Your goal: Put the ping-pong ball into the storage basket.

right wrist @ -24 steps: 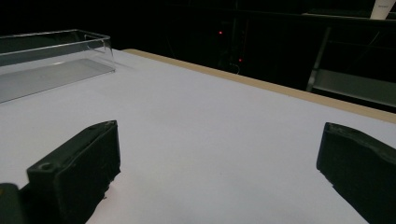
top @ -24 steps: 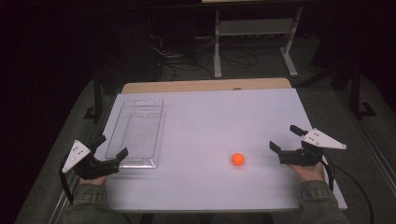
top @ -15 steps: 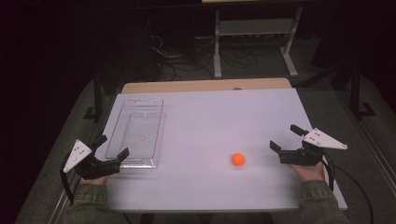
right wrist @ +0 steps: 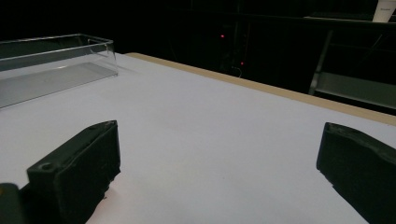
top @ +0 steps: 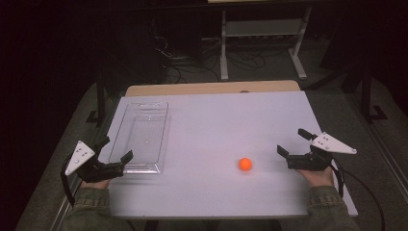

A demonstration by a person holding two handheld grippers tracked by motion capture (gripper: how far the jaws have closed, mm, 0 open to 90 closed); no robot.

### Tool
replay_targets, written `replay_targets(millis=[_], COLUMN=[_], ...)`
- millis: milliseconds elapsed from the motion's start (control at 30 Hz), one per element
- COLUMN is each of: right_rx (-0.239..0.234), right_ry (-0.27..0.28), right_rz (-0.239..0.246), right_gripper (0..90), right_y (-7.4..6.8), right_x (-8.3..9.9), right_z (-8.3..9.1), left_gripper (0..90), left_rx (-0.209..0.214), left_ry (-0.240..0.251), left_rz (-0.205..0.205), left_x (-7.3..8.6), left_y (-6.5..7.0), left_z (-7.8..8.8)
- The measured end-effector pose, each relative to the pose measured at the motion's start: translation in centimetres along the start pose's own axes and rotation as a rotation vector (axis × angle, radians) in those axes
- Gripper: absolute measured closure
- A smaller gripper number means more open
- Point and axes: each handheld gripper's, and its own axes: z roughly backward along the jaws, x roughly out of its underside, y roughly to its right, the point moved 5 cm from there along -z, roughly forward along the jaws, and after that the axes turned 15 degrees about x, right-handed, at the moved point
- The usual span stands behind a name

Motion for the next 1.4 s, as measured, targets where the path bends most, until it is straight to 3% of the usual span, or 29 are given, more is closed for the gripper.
replay_targets(millis=[467, 833, 1400], right_rx=[-0.002, -0.003, -0.007], right_ry=[0.000, 0.000, -0.006], right_rz=[-0.002, -0.003, -0.001], right_gripper=[0.0, 0.0, 0.0], right_y=[0.0, 0.0, 0.0], right_x=[0.0, 0.0, 0.1], right_z=[-0.1, 0.0, -0.1], left_gripper=[0.0, 0.0, 0.0], left_rx=[0.040, 0.075, 0.125], left_ry=[-0.038, -0.062, -0.098], left_rz=[-0.021, -0.078, -0.106], left_x=[-1.2, -3.6, -5.0], left_y=[0.2, 0.7, 1.4], left_z=[-1.1, -2.5, -3.7])
